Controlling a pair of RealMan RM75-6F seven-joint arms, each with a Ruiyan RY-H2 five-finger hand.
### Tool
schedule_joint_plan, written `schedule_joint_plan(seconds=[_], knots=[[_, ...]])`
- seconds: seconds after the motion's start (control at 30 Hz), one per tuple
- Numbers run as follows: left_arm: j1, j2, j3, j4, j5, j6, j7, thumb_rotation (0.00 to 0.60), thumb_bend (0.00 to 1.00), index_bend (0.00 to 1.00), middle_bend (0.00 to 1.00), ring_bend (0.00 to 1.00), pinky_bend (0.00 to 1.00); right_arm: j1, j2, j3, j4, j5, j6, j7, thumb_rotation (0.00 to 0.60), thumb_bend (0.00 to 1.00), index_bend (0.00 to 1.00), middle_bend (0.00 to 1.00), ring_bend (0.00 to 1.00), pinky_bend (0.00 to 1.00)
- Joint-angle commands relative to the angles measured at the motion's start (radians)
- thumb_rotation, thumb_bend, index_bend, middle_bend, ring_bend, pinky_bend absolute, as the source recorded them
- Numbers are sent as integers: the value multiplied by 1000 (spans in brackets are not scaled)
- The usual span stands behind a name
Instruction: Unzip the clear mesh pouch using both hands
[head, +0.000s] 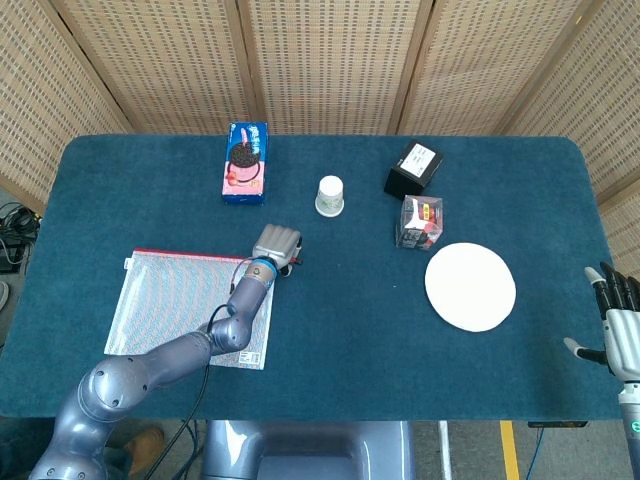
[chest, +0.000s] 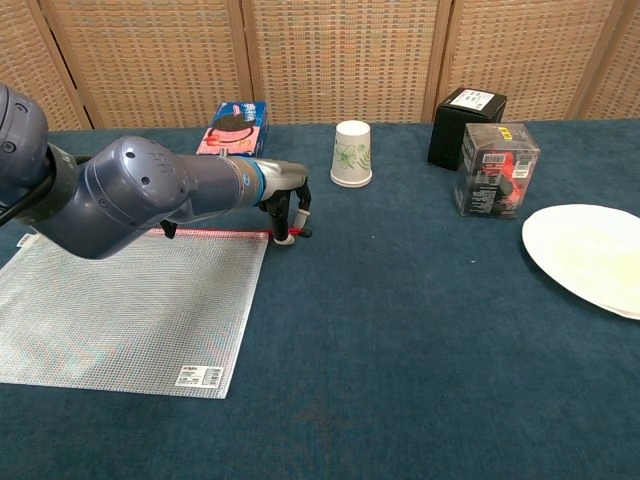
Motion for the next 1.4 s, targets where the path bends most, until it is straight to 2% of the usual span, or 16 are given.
schedule_joint_plan(seconds=[0.03,0.13,0.3,0.5,0.83,0.97,1.4], knots=[[0,-3,2,3,-4,-5,1,600,410,516,964,987,1000,0,0,0,-1,0,0,0,600,0,37,0,0,0],[1,-5,2,5,0,-2,-1,600,421,531,964,987,1000,0,1,0,-2,1,1,1,600,0,38,0,0,0],[6,-1,-3,-3,14,12,-11,600,431,627,964,987,1000,0,2,0,-2,1,-1,4,600,0,41,0,0,0],[9,8,-3,-17,11,24,-3,600,472,634,964,987,1000,0,2,-1,-3,0,-1,6,600,0,42,0,0,0],[14,43,-5,-75,4,41,4,600,653,633,964,987,1000,-1,4,-1,-7,-4,2,8,600,0,44,0,0,0],[30,105,-10,-174,29,71,-12,600,728,635,964,987,1000,-3,7,-2,-11,-8,7,11,600,0,46,0,0,0],[142,380,-37,-569,199,192,-157,600,798,695,964,987,1000,13,23,-14,-48,-30,-28,76,600,0,47,0,0,0]])
